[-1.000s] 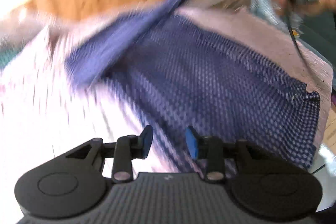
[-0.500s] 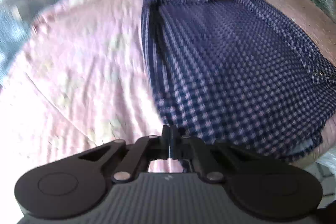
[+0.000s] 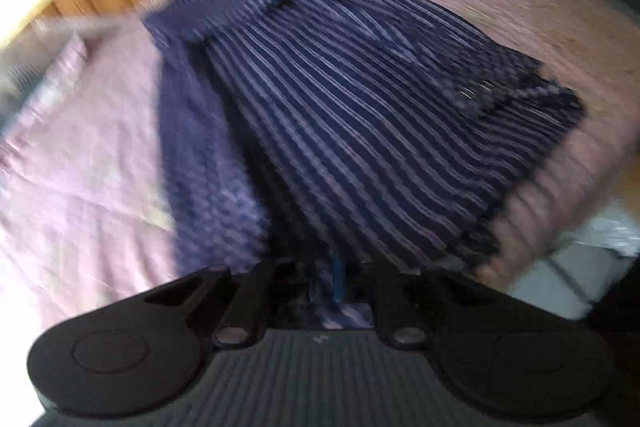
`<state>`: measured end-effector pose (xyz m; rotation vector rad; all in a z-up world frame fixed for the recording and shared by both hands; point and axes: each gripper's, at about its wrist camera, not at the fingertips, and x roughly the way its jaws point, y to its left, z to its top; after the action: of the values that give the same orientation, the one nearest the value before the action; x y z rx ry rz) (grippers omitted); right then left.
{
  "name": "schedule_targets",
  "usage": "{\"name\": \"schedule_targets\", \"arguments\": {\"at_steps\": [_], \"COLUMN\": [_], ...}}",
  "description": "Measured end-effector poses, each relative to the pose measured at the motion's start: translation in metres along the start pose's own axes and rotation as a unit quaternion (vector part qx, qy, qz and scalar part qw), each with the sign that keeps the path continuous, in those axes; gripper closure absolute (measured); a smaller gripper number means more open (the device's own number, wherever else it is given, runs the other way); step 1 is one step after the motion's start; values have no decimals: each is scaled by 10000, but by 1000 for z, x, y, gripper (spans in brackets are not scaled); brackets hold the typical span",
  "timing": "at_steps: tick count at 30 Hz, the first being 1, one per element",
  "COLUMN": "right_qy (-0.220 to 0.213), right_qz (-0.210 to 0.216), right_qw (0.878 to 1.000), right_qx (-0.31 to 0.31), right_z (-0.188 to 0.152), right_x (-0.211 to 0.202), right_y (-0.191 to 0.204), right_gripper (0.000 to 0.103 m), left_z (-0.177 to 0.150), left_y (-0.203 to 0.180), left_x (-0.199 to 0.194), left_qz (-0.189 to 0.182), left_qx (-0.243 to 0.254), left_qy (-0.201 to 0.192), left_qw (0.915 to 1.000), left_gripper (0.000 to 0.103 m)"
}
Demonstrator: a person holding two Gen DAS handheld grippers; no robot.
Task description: Fold clothes
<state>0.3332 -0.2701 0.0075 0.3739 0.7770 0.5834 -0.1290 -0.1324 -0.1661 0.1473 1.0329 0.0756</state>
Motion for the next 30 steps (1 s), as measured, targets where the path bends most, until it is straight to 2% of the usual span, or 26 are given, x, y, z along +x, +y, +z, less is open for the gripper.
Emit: {"name": "schedule_targets", "arguments": {"at_steps": [2, 5, 7, 10, 13, 17, 20, 23, 25, 29, 30], "right_qy": [19, 18, 18, 17, 5, -234, -208, -203, -201, -247, -259], "right_qz": [6, 98, 160, 252, 335, 45, -208, -456, -600, -753, -792], "right_qw": [10000, 9998, 9996, 9991, 9983, 9955, 9937, 9913, 9901, 9886, 9882], "right_qx": [-36, -150, -227, -341, -477, -913, -1081, -1217, -1251, -1277, -1284], "right_z": [-7, -14, -20, -27, -35, -54, -63, -66, -68, -77, -79], "right_x": [-1, -5, -8, -13, -18, -39, -42, -45, -48, -54, -55], "right_y": [-5, -4, -3, -2, 0, 23, 31, 40, 47, 70, 76], "right_gripper": [93, 93, 93, 93, 93, 93, 92, 92, 92, 92, 92], "left_z": [-4, 3, 9, 39, 84, 154, 214, 265, 293, 314, 315], "left_y": [8, 40, 61, 117, 186, 275, 318, 338, 343, 353, 356], "left_x": [-3, -30, -47, -54, -27, 44, 99, 153, 198, 273, 280], "left_qz": [-256, -772, -1085, -1192, -1080, -1009, -1074, -1337, -1323, -1288, -1320], "left_qx": [-93, -312, -448, -726, -1283, -2043, -2148, -2036, -1865, -1814, -1808], "left_qy": [71, -120, -249, -527, -764, -737, -849, -892, -781, -388, -456], "left_qw": [9996, 9965, 9928, 9888, 9829, 9709, 9670, 9658, 9704, 9742, 9736], "left_gripper": [90, 86, 77, 70, 66, 67, 67, 67, 68, 74, 76]}}
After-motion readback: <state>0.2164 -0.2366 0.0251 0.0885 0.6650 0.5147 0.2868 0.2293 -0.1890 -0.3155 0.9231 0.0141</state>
